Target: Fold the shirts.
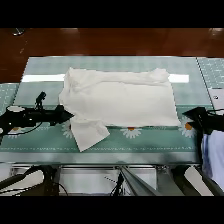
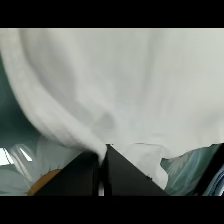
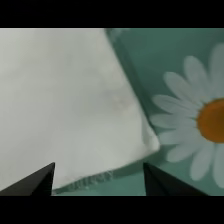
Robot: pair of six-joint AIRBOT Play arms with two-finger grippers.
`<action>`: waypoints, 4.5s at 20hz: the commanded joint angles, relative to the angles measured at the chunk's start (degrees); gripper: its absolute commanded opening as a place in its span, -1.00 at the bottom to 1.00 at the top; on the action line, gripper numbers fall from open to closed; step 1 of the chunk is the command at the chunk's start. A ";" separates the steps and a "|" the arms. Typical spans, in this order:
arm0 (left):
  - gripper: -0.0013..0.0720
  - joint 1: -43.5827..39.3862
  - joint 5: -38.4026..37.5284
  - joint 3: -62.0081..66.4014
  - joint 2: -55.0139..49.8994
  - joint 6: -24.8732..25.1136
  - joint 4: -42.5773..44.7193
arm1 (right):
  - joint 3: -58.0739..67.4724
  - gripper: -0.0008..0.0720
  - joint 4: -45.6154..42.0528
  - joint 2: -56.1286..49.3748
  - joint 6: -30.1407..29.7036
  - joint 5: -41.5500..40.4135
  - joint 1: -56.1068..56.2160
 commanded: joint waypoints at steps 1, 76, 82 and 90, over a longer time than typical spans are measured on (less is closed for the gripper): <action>-0.91 -0.11 -2.71 2.40 0.04 1.73 -1.27 | -1.44 0.75 -11.52 0.20 5.95 4.44 -4.74; -0.91 -11.82 19.85 52.52 -24.50 -26.60 24.26 | 71.17 -0.91 -1.44 -56.59 10.54 -11.69 30.34; -0.91 -9.97 4.96 54.38 -24.63 -25.31 23.65 | 71.54 -0.91 -1.88 -56.35 9.29 -3.63 28.74; -0.91 -4.22 -24.72 53.11 -23.34 -19.58 25.35 | 69.77 -0.91 -6.36 -51.10 1.88 19.58 24.52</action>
